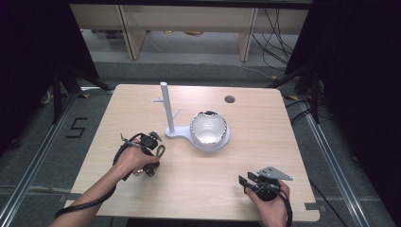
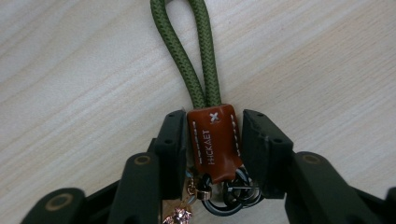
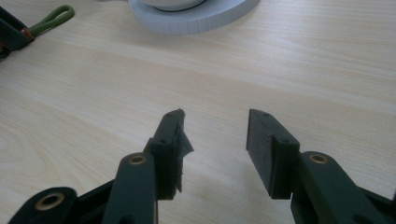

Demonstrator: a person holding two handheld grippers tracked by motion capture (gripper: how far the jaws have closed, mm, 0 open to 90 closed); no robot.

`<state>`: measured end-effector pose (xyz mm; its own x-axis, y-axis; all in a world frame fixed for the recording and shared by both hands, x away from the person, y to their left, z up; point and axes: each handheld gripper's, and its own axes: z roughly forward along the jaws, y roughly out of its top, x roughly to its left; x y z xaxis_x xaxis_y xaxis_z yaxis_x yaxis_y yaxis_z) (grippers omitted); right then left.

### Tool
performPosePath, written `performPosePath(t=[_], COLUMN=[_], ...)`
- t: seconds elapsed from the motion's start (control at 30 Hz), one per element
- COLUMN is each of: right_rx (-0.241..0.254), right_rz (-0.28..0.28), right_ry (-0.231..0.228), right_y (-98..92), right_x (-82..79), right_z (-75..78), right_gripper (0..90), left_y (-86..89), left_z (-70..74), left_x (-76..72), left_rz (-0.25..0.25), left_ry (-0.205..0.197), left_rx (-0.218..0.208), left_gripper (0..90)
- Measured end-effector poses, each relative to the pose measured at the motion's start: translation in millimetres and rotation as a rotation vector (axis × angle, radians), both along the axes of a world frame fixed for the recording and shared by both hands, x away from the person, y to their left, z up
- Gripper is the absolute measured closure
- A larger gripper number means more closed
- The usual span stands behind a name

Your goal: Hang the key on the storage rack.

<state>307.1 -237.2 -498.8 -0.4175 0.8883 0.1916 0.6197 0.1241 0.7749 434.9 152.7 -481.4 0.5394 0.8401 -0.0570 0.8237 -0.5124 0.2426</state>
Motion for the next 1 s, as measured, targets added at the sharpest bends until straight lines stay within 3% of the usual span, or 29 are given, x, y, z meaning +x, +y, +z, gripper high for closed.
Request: performPosePath(t=[0.23, 0.33, 0.37, 0.6, 0.7, 0.73, 0.8, 0.9, 1.0], right_rx=[-0.005, -0.005, -0.005, -0.017, -0.020, 0.002, -0.021, -0.019, -0.013], right_rz=[0.001, 0.001, 0.002, -0.004, -0.006, 0.001, -0.009, -0.006, -0.005], right_ry=[-0.001, -0.001, -0.002, 0.008, 0.005, -0.004, 0.004, 0.004, 0.007], right_y=[-0.2, -0.2, -0.3, 0.3, -0.3, 0.1, -0.3, -0.4, -0.4], right_x=[-0.2, -0.3, -0.2, -1.0, -1.1, -0.1, -0.9, -1.0, -1.5], right_z=[0.1, 0.1, 0.1, 0.9, 0.9, -0.5, 0.5, 0.1, 0.2], right_gripper=[56.9, 56.9, 56.8, 56.6, 56.5, 56.5, 56.4, 56.3, 56.2], left_y=[-2.7, -0.8, 1.7, 8.3, 11.2, 11.8, 13.9, 15.8, 21.7], left_z=[-0.6, -1.4, -0.7, -1.3, -3.0, -3.0, -2.7, -1.3, 0.5], left_x=[-3.7, -5.1, -4.3, -9.1, -13.2, -14.5, -17.8, -21.4, -27.4], left_rz=[-0.020, -0.045, -0.080, -0.126, -0.116, -0.116, -0.124, -0.131, -0.141], left_ry=[-0.028, -0.045, -0.054, -0.099, -0.129, -0.134, -0.150, -0.174, -0.228], left_rx=[0.005, -0.011, -0.003, -0.018, -0.053, -0.058, -0.081, -0.096, -0.139], left_gripper=[66.0, 67.3, 67.7, 68.8, 69.0, 69.0, 69.0, 69.0, 68.9])
